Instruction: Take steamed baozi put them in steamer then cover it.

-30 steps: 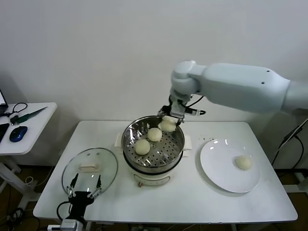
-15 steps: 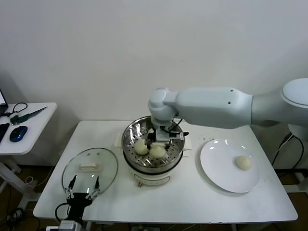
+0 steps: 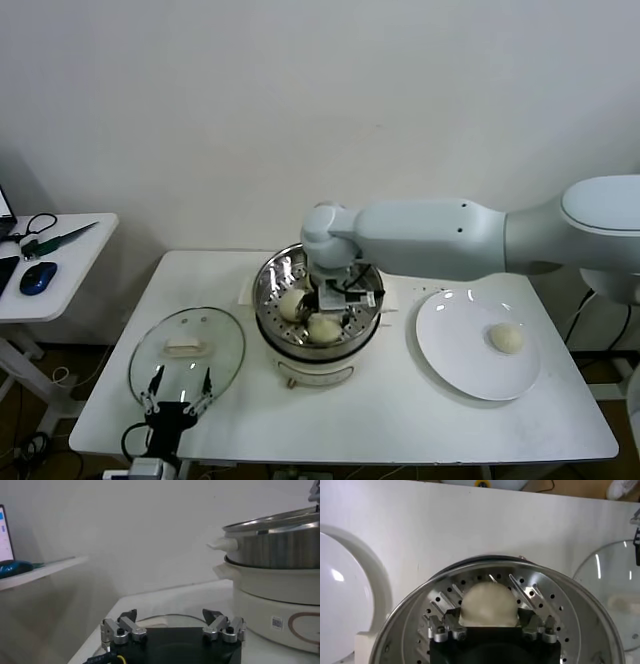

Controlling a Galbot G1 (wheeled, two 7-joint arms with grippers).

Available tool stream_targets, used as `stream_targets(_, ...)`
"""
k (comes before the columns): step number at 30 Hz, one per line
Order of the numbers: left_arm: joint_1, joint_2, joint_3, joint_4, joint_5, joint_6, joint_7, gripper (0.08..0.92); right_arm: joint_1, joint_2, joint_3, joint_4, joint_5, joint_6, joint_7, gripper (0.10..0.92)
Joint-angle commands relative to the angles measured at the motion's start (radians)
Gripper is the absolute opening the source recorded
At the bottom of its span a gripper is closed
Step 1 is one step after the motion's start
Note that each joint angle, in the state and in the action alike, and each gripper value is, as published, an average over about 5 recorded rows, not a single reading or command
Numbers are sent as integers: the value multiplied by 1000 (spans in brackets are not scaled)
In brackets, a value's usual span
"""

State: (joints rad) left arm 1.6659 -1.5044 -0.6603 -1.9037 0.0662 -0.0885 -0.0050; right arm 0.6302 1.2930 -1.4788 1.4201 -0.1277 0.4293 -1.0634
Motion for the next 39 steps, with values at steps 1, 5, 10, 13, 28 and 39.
stream_targets(1, -2, -6, 2, 4, 1, -2, 0, 823, -12, 7, 1, 0, -18, 0, 8, 819)
stream_targets(5, -1, -4, 0, 6, 1, -4, 0, 823, 2, -5, 13, -2, -15, 6, 4, 822)
stream_targets(10, 0, 0, -1, 4, -1, -5, -1, 823, 71, -40, 25, 4, 34, 7, 4, 823)
stream_targets(13, 1, 4, 2, 2, 0, -4, -2, 823, 131, -75, 19, -2, 100, -7, 5, 823)
stream_targets(28, 19, 36, -3, -14, -18, -17, -8, 823, 262, -448, -95, 0, 543, -596, 98, 823)
stream_targets(39, 31, 38, -20, -44, -18, -19, -7, 823, -80, -745, 182, -31, 464, -702, 31, 823)
